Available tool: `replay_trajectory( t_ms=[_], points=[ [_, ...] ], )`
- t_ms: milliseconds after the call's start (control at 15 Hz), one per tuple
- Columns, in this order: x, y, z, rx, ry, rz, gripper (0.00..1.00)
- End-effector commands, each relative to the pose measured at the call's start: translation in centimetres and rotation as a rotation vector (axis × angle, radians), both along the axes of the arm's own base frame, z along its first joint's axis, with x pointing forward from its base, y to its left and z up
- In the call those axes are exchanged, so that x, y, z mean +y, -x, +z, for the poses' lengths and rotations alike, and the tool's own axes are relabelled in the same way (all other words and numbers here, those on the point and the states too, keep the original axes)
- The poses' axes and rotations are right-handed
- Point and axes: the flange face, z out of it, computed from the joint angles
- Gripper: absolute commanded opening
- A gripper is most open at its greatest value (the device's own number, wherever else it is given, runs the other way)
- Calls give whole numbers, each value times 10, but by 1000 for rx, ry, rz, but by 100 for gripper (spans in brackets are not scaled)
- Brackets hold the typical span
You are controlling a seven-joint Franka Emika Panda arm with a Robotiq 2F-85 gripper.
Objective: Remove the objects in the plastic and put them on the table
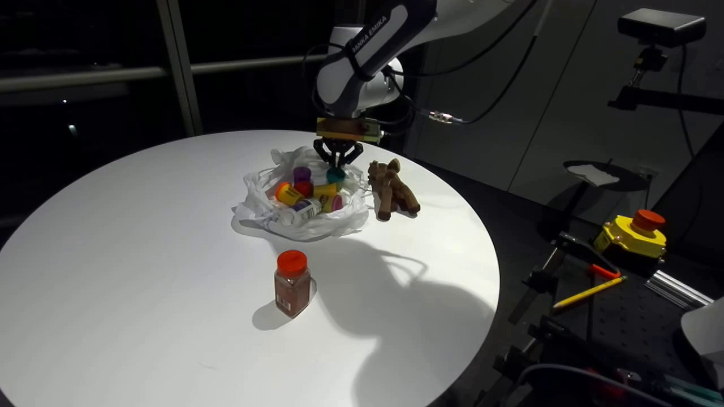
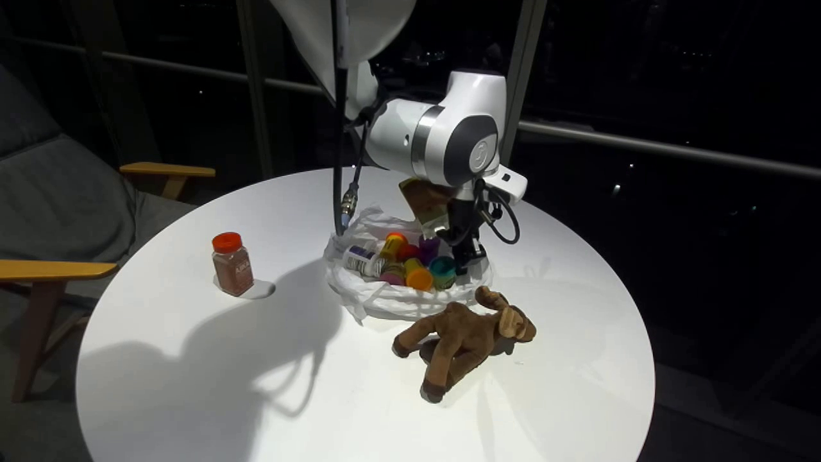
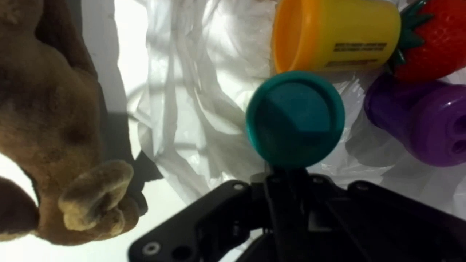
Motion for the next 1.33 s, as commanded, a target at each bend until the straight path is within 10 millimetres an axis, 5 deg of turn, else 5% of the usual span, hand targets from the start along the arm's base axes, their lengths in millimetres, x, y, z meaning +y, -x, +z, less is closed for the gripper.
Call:
replay_trajectory(
  t_ms=[0,600,1200,1267],
  points=[
    [1,-13,20,-20,-2,-16,36],
    [7,-12,20,14,-18,-10,99],
    [14,-7,5,80,-55,-12,100],
    [14,-6,4,83,-54,-15,90]
  ],
)
